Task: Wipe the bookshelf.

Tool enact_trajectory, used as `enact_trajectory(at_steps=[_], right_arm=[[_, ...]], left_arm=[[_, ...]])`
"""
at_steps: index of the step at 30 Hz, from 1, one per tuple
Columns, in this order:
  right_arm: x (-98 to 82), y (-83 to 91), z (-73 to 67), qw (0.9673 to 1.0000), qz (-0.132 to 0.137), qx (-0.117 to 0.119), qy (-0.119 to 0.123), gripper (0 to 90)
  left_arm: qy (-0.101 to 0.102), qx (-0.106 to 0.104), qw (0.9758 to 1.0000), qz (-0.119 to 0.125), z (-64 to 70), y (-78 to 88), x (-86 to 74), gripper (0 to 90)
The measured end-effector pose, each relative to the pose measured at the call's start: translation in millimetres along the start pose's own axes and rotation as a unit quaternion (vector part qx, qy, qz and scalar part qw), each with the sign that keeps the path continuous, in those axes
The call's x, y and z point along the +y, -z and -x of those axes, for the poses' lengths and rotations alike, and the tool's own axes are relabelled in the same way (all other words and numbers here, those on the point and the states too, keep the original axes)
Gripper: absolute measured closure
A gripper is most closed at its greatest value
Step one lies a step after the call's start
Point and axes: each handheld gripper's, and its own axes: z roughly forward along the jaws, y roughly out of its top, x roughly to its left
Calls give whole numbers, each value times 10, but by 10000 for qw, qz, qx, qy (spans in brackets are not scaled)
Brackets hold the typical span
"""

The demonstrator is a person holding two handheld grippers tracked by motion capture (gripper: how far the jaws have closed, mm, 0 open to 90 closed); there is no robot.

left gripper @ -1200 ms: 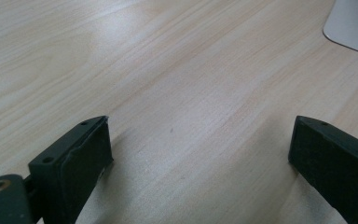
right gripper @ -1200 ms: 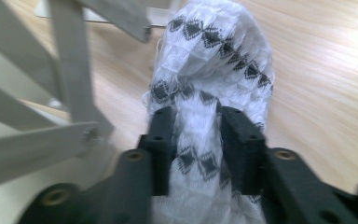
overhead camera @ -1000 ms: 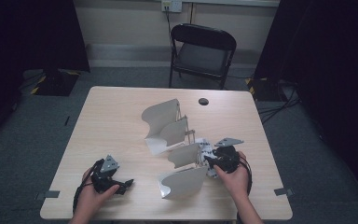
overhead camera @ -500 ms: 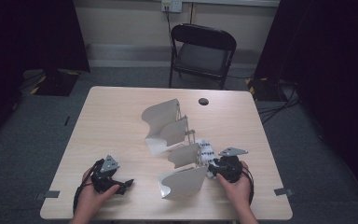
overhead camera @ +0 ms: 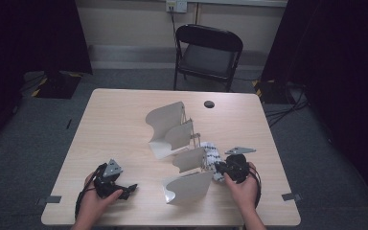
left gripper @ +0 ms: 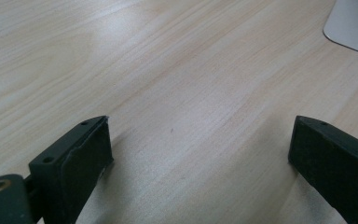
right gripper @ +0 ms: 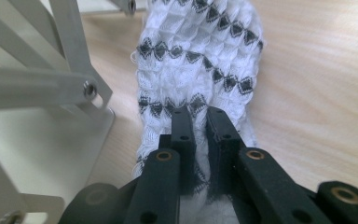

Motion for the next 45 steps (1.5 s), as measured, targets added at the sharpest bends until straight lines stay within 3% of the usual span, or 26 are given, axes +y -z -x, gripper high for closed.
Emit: enact_trajectory(at_steps=[6, 17, 20, 24, 28, 37, 42, 45], right_arm=[[141, 146, 20, 9997, 239, 2, -58, 828], [597, 455, -18, 9975, 692, -72, 106, 827], [709, 462, -26, 9970, 758, -105, 145, 826], [794, 376, -103, 9955, 866, 162, 340, 826], [709, 198, -175, 9951, 767, 444, 440, 826], [386, -95, -142, 9961, 435, 696, 333, 826], [247, -228, -100, 9975, 134, 575, 396, 825], [139, -294, -57, 9980, 31, 565, 292, 824]], left_arm=[[1, -2, 10000, 1, 0, 0, 0, 57], [7, 11, 10000, 4, 4, 3, -2, 60], [7, 11, 10000, 4, 4, 2, -2, 60], [8, 9, 10000, 5, 4, 2, -2, 60], [7, 10, 10000, 4, 4, 2, -2, 60], [6, 11, 10000, 4, 4, 2, -2, 60], [6, 12, 10000, 4, 4, 2, -2, 60], [4, 12, 10000, 2, 4, 3, -2, 60]])
